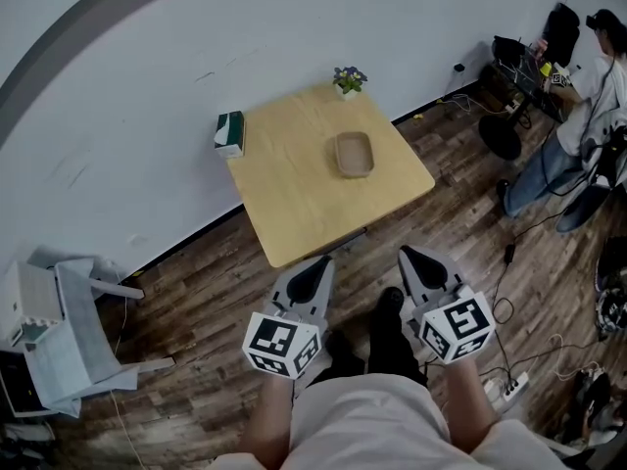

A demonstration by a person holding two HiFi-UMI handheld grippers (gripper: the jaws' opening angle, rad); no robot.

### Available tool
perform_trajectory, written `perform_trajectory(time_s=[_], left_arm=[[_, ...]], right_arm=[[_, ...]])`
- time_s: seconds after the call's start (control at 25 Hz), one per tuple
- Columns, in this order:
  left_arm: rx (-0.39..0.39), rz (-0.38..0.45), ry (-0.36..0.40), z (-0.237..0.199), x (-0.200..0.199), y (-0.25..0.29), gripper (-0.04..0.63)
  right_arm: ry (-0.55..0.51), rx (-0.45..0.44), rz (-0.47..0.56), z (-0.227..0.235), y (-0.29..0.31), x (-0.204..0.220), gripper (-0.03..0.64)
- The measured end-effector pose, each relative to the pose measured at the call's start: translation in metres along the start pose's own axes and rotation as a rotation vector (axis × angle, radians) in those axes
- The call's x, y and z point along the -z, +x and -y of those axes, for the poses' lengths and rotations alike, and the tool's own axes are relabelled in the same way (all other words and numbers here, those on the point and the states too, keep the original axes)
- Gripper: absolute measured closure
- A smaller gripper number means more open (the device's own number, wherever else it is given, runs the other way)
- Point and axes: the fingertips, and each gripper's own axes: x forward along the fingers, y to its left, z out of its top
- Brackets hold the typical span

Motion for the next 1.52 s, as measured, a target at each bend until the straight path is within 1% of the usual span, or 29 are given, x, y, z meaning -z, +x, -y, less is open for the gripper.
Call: perform_trajectory(time_s=[0.2, 0.44, 0.48, 0.56, 0.76, 1.04, 1.28, 1.52], left_arm=[[-0.03, -0.026, 0.002, -0.009, 0.009, 0.008, 0.589], [-0.078, -0.026, 0.025, -0.023, 0.003, 0.022, 0.588], [-0.08, -0.024, 0.028, -0.024, 0.001, 0.027, 0.584], [-0.078, -0.021, 0.035, -0.026, -0.004, 0.038, 0.553], [-0.071, -0.002, 0.06, -0.026, -0.02, 0.065, 0.517], [-0.111, 0.001, 0.084, -0.039, -0.038, 0.099, 0.502], [-0.165, -0.01, 0.114, -0.046, -0.046, 0.132, 0.5], [-0.175, -0.017, 0.1, -0.038, -0.043, 0.169, 0.5]], right_arm=[[0.001, -0.032, -0.028, 0.005, 0.017, 0.007, 0.614], [0.005, -0.06, -0.036, 0.022, 0.035, 0.003, 0.611], [0.005, -0.061, -0.037, 0.027, 0.038, 0.002, 0.61], [0.006, -0.068, -0.043, 0.036, 0.045, 0.0, 0.603], [0.01, -0.103, -0.054, 0.06, 0.066, -0.009, 0.559], [-0.015, -0.137, -0.064, 0.096, 0.094, -0.021, 0.502], [-0.046, -0.173, -0.077, 0.125, 0.114, -0.023, 0.5], [-0.04, -0.208, -0.068, 0.152, 0.123, -0.021, 0.503]])
